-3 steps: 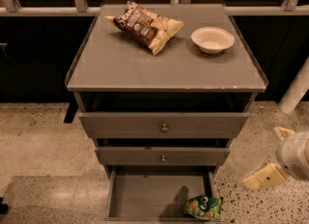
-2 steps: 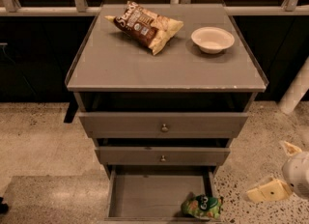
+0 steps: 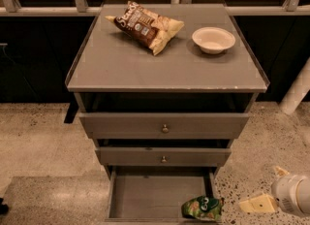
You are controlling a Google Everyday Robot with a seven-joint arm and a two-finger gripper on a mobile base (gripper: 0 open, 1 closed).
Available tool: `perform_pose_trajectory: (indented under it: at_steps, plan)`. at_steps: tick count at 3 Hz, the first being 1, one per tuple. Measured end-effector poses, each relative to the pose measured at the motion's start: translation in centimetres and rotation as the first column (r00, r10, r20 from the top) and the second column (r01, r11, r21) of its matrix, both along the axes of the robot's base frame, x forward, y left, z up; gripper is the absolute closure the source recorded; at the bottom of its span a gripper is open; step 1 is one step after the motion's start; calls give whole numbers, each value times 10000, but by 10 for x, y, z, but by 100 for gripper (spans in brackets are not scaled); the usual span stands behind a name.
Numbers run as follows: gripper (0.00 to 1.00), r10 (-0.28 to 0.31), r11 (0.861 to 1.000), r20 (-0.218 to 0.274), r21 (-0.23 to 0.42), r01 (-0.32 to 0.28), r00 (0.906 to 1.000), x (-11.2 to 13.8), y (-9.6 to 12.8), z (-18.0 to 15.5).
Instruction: Pick green rice chip bag from bottom drawer and place on counter
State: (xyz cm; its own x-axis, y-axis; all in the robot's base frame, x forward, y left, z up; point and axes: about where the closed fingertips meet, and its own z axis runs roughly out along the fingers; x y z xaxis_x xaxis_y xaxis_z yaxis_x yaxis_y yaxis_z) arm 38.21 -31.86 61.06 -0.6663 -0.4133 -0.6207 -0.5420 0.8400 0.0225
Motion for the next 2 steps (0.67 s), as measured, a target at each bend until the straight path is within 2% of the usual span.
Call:
perform_pose_trajectory:
  at_steps: [1, 2]
  plan:
    - [0, -19, 10000, -60, 78, 19, 10000, 0, 1, -6]
    - [0, -556, 9984, -83, -74, 555, 9984, 0, -1, -8]
